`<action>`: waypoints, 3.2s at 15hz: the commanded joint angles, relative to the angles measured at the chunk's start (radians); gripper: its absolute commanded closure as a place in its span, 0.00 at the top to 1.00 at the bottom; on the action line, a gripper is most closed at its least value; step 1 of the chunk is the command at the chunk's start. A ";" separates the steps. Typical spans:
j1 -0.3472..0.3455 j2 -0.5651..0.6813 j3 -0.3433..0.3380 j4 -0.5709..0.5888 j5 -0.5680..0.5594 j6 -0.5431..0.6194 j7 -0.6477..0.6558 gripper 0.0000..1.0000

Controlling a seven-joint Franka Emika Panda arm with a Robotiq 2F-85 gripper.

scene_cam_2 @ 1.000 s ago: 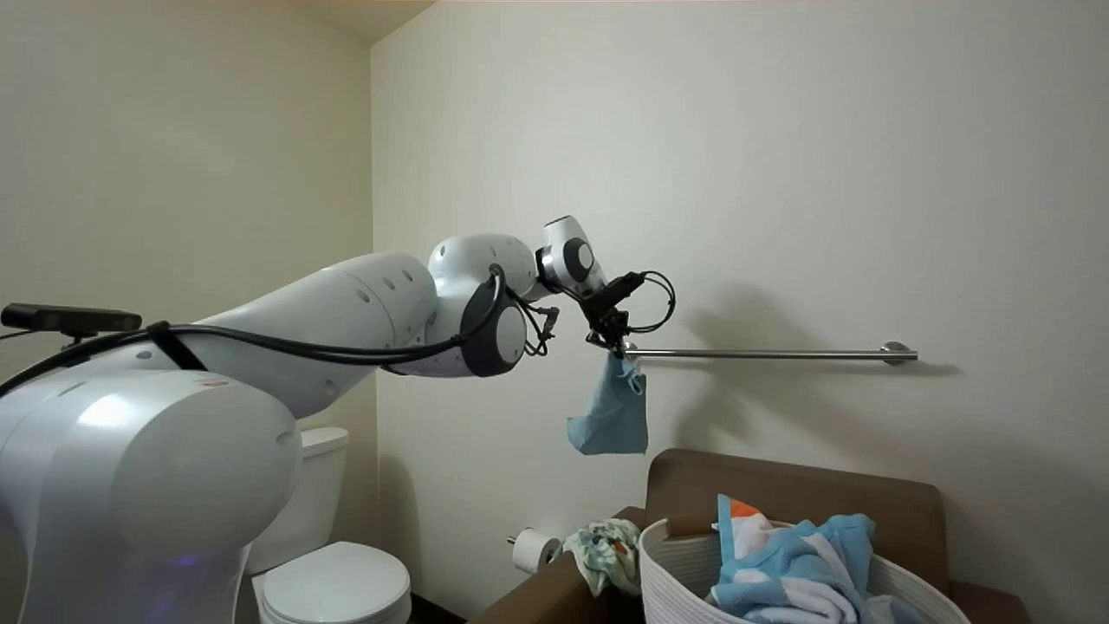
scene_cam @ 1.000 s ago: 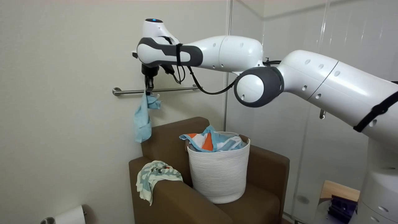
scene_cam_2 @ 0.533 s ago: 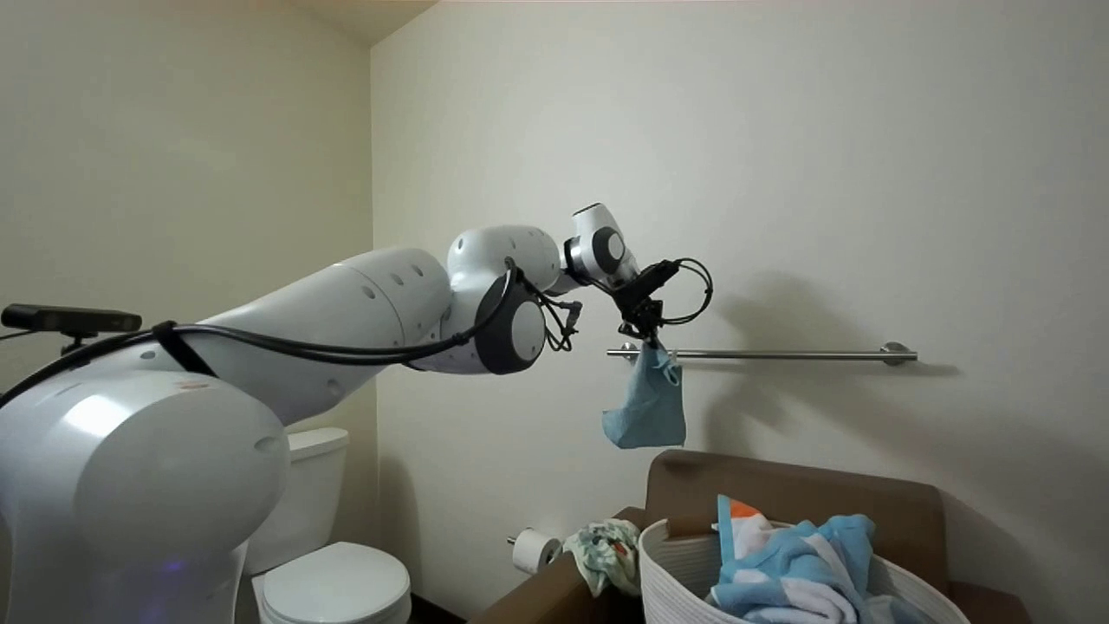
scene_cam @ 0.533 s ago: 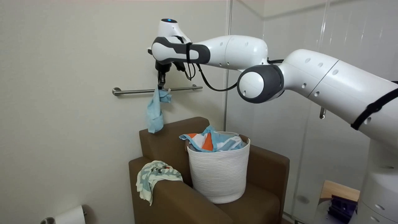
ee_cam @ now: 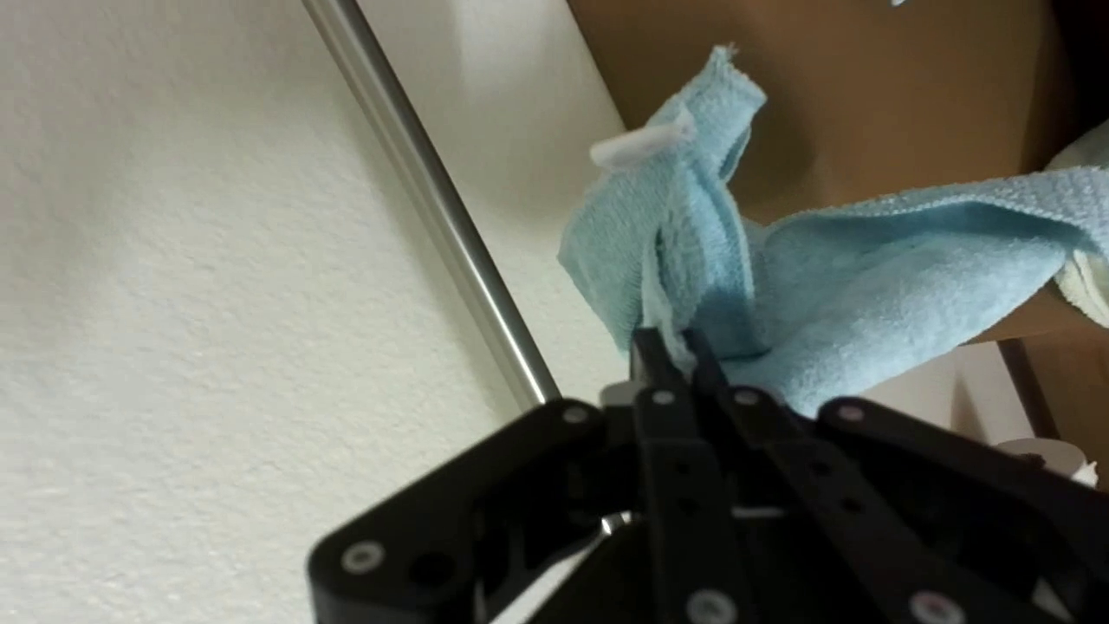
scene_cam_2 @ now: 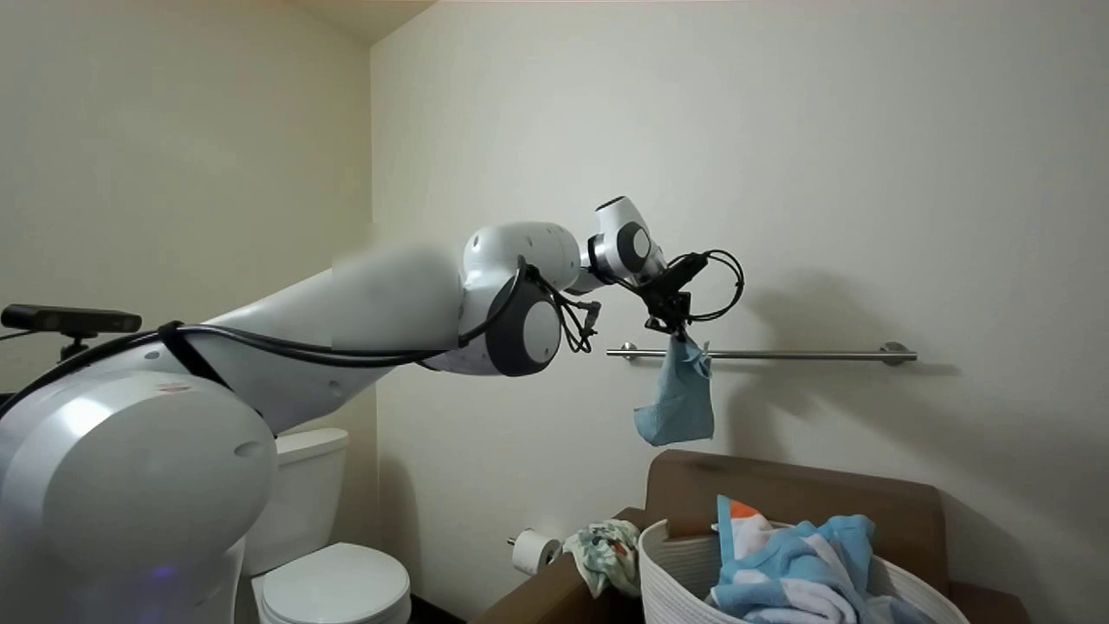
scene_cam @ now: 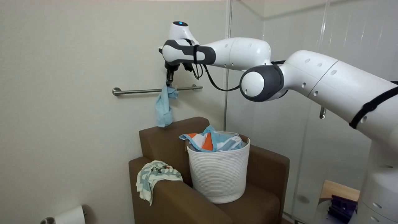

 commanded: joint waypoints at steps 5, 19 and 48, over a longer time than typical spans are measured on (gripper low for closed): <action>-0.031 0.000 0.011 0.000 0.011 0.052 0.022 0.03; -0.077 0.033 0.025 -0.001 0.019 0.051 0.059 0.03; -0.075 0.075 0.126 -0.002 0.000 0.031 0.001 0.04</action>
